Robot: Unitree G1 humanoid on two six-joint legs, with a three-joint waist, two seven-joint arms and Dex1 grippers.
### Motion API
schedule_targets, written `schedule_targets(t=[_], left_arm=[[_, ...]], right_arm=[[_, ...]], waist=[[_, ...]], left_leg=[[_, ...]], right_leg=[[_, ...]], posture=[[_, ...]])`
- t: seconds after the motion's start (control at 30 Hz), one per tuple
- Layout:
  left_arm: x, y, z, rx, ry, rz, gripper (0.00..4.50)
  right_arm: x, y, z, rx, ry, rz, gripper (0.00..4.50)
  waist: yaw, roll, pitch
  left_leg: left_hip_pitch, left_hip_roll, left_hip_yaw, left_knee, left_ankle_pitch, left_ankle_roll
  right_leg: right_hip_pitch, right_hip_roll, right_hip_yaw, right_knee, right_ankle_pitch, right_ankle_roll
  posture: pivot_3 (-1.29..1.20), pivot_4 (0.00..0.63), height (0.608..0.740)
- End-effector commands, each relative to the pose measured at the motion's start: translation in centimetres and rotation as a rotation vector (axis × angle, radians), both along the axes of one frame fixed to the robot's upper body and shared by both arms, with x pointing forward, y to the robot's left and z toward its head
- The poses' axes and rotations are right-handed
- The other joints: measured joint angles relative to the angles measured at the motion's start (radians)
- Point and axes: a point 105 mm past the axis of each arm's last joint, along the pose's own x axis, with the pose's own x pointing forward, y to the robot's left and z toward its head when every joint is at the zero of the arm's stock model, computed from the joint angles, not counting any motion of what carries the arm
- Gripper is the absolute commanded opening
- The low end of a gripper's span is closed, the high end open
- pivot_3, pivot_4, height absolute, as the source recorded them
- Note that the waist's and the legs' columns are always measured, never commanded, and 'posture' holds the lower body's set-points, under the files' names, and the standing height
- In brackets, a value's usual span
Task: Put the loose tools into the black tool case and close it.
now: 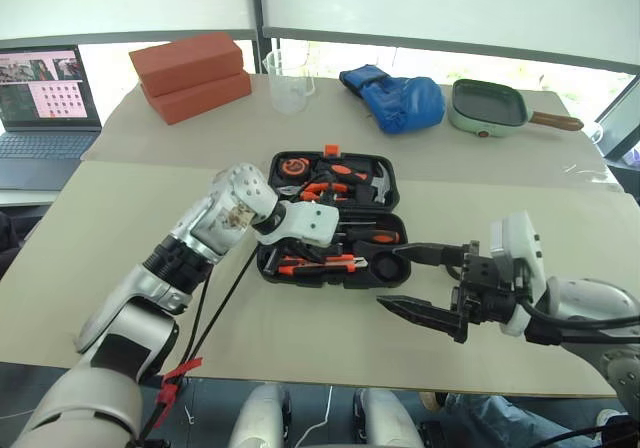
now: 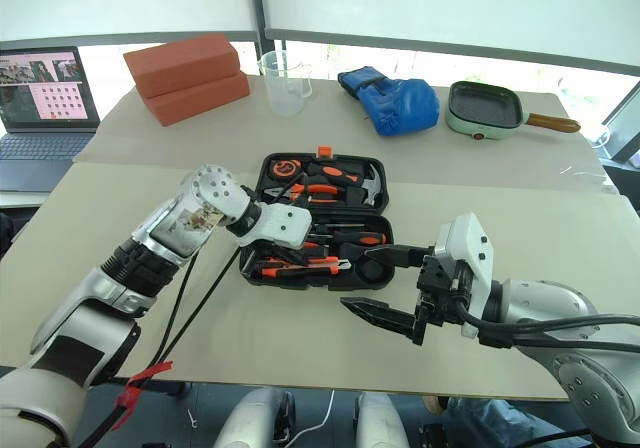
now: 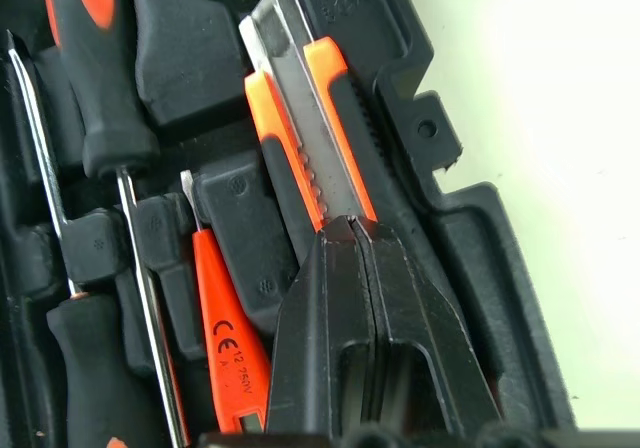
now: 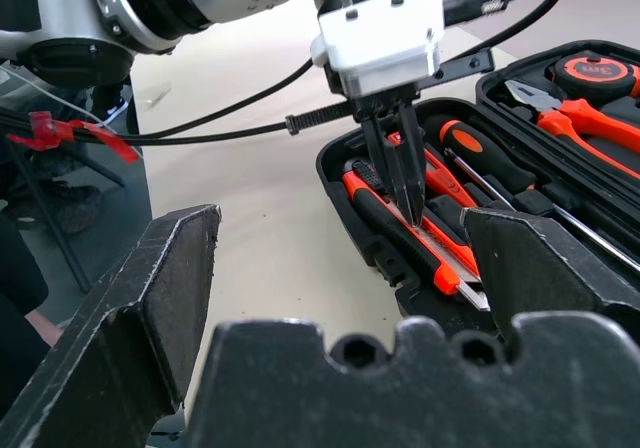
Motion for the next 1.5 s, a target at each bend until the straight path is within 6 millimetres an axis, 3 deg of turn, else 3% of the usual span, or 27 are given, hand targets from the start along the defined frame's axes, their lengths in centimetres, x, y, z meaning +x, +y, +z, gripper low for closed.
schedule_targets(t=[0.03, 0.57, 0.67, 0.83, 1.0, 1.2, 1.5], left_arm=[[-0.3, 0.2, -1.9, 0.061, 0.002, -0.028, 0.04], [-1.1, -0.3, -3.5, 0.061, 0.039, -0.029, 0.04], [-0.5, -0.4, -2.4, 0.033, 0.012, -0.009, 0.04], [0.6, -0.5, 1.0, -0.051, -0.024, 0.031, 0.04], [0.0, -0.4, 3.2, -0.099, -0.007, 0.013, 0.04], [-0.8, 0.6, 1.4, -0.036, -0.001, -0.007, 0.04], [-0.8, 0.7, 0.6, -0.013, 0.017, -0.003, 0.04]], right_arm=[[-0.5, 0.2, 0.9, 0.013, -0.042, 0.013, 4.5], [-0.2, 0.3, 0.6, 0.019, -0.035, 0.008, 4.5], [-0.2, 0.2, 0.6, 0.017, -0.033, 0.008, 4.5], [-0.2, 0.0, 0.6, 0.011, -0.033, 0.006, 4.5], [-0.2, -0.2, 0.5, 0.008, -0.031, 0.004, 4.5], [-0.2, -0.3, 0.4, 0.006, -0.032, 0.0, 4.5], [-0.3, -0.5, 0.3, 0.002, -0.031, -0.006, 4.5]], waist=[[0.001, 0.0, 0.0], [0.002, 0.002, -0.002], [0.003, 0.002, -0.002], [0.003, 0.002, -0.002], [-0.001, 0.002, -0.002], [-0.002, 0.002, -0.002], [0.0, 0.002, -0.002]], left_leg=[[0.0, 0.0, 0.0, 0.0, 0.0, 0.0], [0.002, 0.0, 0.0, 0.0, 0.0, 0.0], [0.002, 0.0, 0.0, 0.0, 0.0, 0.0], [0.001, 0.0, 0.0, 0.0, 0.0, 0.0], [0.0, 0.0, 0.0, 0.0, 0.0, 0.0], [0.0, 0.0, 0.0, 0.0, 0.0, 0.0], [0.0, 0.0, 0.0, 0.0, 0.0, 0.0]], right_leg=[[0.0, 0.0, 0.0, 0.0, 0.0, 0.0], [0.002, 0.0, 0.0, -0.001, 0.0, 0.0], [0.003, 0.0, 0.0, -0.001, 0.0, 0.0], [0.002, 0.0, 0.0, -0.001, 0.0, 0.0], [0.0, 0.0, 0.0, 0.0, 0.0, 0.0], [0.0, 0.0, 0.0, 0.0, 0.0, 0.0], [0.0, 0.0, 0.0, -0.001, 0.0, 0.0]], posture=[[0.0, 0.15, 0.738], [0.0, 0.15, 0.738], [0.0, 0.15, 0.738], [0.0, 0.15, 0.738], [0.0, 0.15, 0.738], [0.0, 0.15, 0.738], [0.0, 0.15, 0.738]])
